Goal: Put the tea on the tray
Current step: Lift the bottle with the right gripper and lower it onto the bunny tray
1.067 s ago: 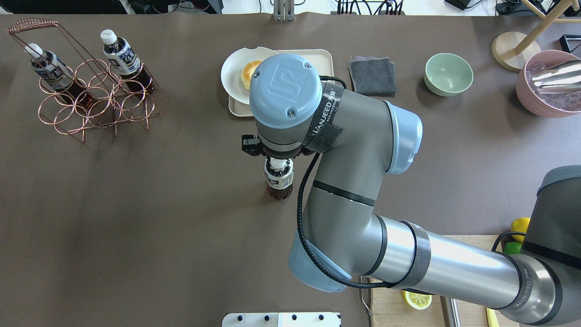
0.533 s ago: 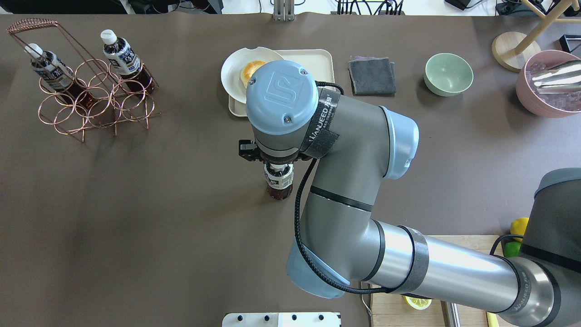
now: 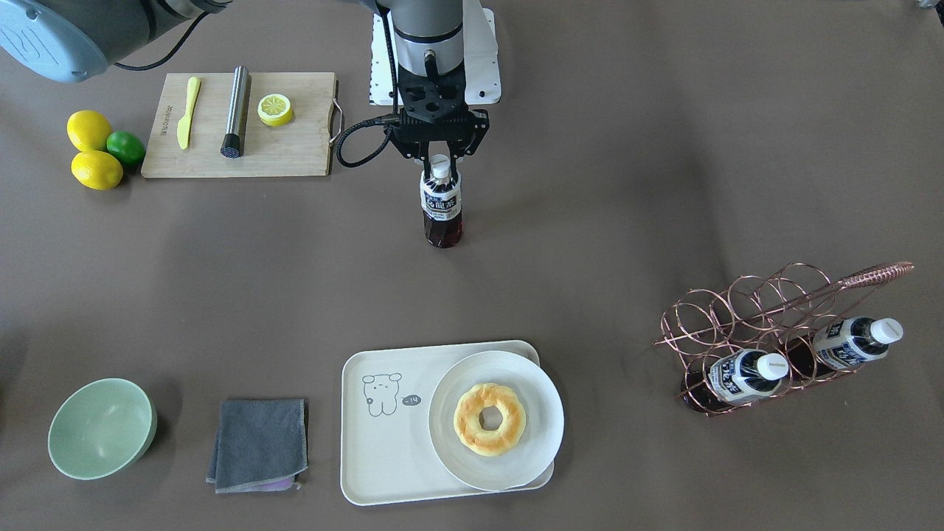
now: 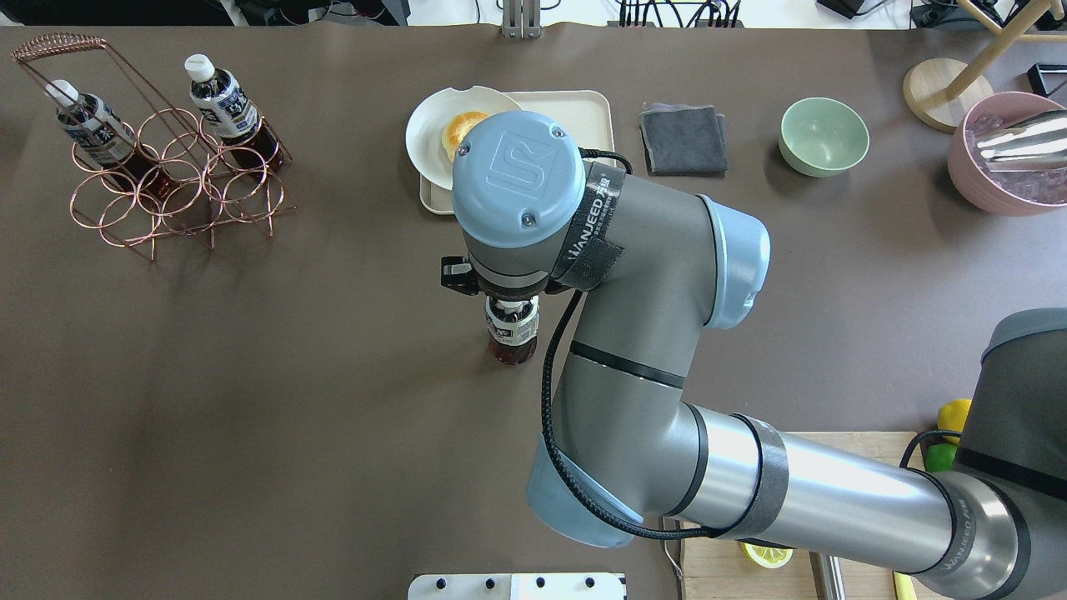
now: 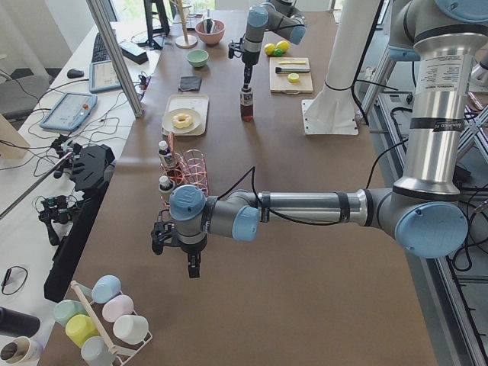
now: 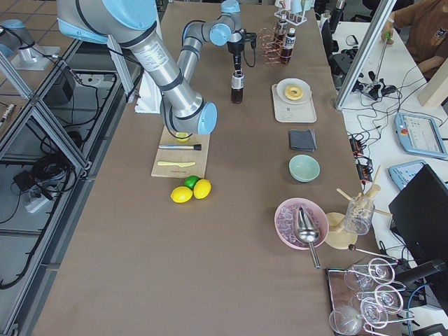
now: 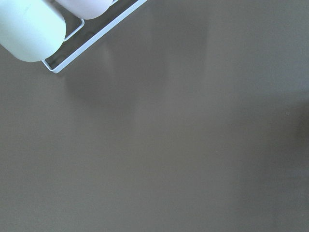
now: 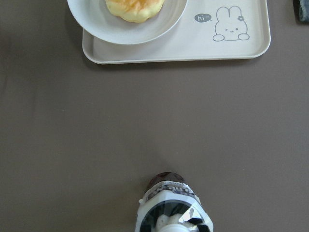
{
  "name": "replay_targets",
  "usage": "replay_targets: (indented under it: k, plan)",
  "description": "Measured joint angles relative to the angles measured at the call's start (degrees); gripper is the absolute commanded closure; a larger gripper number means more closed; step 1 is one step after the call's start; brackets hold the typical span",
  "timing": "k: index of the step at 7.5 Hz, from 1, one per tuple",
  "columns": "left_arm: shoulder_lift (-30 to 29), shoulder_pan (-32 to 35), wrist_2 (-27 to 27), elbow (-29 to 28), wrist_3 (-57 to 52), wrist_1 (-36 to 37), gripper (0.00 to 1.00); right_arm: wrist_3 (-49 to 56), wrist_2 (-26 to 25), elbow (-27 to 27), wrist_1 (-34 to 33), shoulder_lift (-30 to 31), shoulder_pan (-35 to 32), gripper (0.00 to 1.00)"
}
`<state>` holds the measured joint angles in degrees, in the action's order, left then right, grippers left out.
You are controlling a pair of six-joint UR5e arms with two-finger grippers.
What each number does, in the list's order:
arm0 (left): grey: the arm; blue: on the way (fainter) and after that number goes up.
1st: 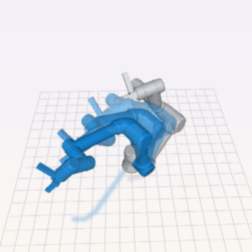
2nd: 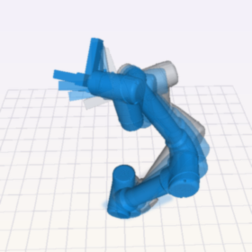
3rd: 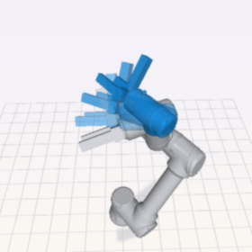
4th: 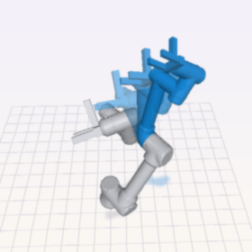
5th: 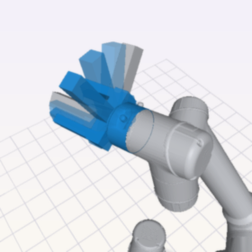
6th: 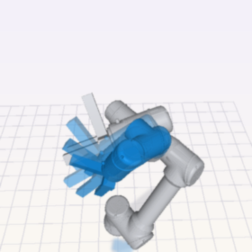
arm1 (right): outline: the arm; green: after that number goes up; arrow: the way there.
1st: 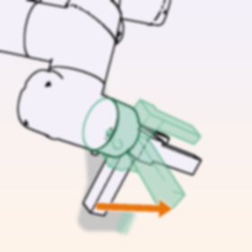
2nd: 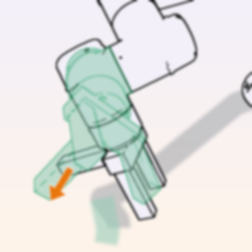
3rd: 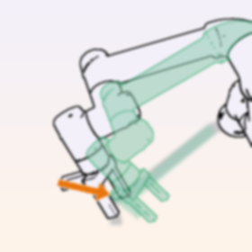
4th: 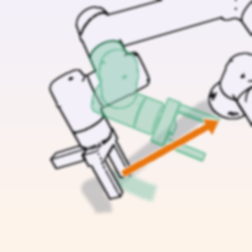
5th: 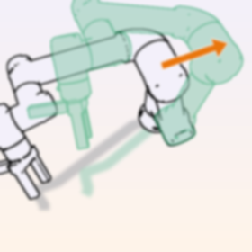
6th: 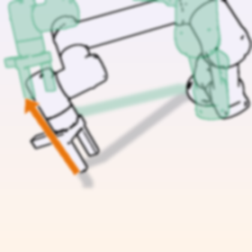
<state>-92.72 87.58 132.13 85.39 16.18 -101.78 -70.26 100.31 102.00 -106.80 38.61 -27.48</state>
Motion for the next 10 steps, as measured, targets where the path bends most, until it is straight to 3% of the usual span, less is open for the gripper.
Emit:
replay_targets:
  k: [4,7,10]
  plan:
    - [0.2,0.0,0.0,-0.1,0.0,0.0,0.02,0.5,0.7,0.7,-0.5,-2.4,-3.6,1.0]
    - [0.1,0.2,0.0,0.0,0.1,-0.1,0.02,6.3,7.9,-0.6,-3.4,-2.8,-13.7,1.0]
    - [0.0,0.4,0.0,0.0,0.2,-0.1,0.02,16.6,12.5,-11.7,-2.7,-5.7,-22.1,1.0]
